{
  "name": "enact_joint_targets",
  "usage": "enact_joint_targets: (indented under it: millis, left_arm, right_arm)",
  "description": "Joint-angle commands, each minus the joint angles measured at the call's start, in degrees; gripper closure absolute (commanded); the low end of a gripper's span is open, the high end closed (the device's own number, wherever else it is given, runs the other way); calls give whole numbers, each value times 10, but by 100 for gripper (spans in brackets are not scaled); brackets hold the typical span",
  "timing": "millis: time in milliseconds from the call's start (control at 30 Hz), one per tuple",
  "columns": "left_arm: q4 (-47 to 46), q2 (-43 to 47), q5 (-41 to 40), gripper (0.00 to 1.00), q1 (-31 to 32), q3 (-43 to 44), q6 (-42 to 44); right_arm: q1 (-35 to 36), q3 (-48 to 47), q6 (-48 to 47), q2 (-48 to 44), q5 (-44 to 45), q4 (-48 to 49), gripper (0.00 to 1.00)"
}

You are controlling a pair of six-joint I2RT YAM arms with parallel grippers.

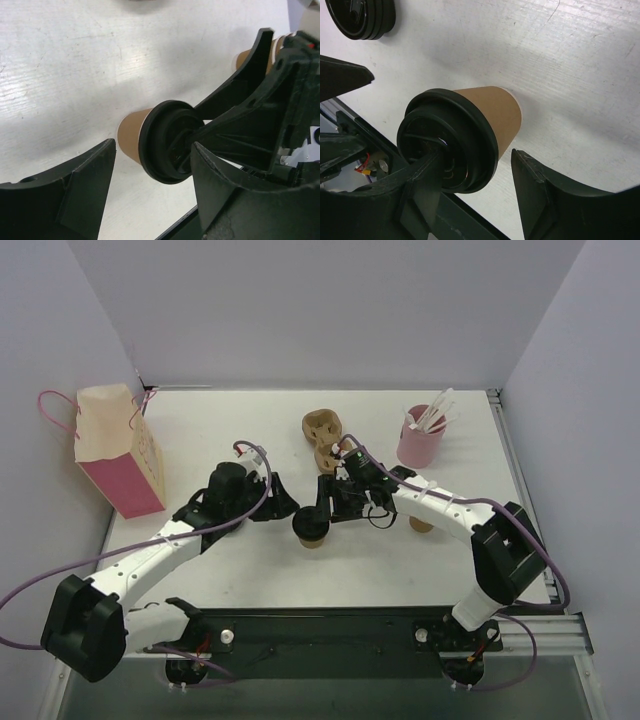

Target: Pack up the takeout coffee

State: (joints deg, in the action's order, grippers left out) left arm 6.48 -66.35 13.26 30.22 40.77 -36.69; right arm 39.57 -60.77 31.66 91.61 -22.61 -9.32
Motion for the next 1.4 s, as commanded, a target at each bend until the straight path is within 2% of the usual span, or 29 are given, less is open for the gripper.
enact_joint_targets:
  millis: [0,33,367,733,1033,1367]
  left_arm:
    - [-17,-14,5,31,-5,-23,11]
    - [-23,-19,7,35,-5,-27,7]
    - [-74,-26,17,42,-5,-68,-15]
    - [-5,30,-26,42,-9,-50,-6]
    - [-51,5,0,44,-10,-75,-22]
    - [-82,-29,-11,44,-10,-87,-23]
  right_arm:
    - [1,-16,-8,14,-9,11,48]
    - [2,-15,-7,15,-10,11,48]
    - [1,-6,-11,16,-9,11,52]
    - [0,-7,-13,10,-13,8,52]
    - [1,-6,-13,8,-16,8,52]
    - [2,-4,-13,11,-20,11,52]
